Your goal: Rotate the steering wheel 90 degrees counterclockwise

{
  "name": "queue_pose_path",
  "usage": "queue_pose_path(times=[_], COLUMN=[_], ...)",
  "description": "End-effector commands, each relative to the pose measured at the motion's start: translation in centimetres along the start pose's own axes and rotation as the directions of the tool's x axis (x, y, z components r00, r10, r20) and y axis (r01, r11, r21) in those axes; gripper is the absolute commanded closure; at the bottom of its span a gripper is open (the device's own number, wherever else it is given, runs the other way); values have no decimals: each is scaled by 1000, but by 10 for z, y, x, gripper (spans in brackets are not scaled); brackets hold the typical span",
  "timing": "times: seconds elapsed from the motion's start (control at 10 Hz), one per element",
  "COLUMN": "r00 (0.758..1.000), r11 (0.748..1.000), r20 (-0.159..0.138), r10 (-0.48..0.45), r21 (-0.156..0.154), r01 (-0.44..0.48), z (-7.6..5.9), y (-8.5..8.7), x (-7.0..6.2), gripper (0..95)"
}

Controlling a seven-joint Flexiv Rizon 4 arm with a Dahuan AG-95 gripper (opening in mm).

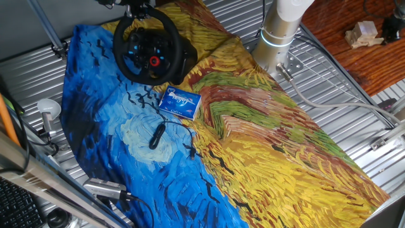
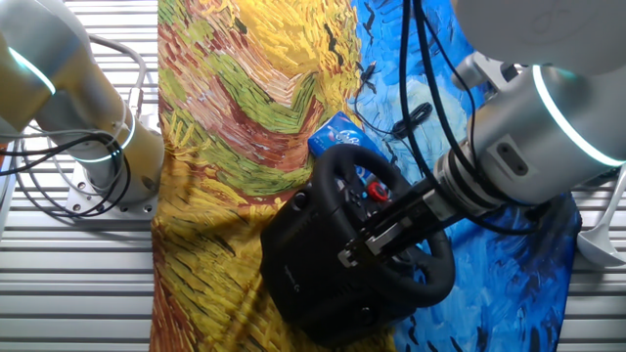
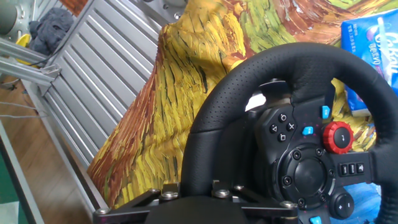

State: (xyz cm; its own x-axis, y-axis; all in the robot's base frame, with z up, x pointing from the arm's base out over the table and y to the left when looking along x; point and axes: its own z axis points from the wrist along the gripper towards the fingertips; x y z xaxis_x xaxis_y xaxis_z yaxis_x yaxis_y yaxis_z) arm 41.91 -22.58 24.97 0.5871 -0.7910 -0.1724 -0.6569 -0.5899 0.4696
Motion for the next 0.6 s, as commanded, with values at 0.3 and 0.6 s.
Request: queue_pose_path(times=[0.3, 0.6], r00=[1000, 1000], r11=[1000, 1000], r20=[2, 9], r10=[19, 10], r21=[1, 12], r01=[-19, -10], z=[0, 0], y=[-1, -1], x=[0, 0], gripper=[950, 570])
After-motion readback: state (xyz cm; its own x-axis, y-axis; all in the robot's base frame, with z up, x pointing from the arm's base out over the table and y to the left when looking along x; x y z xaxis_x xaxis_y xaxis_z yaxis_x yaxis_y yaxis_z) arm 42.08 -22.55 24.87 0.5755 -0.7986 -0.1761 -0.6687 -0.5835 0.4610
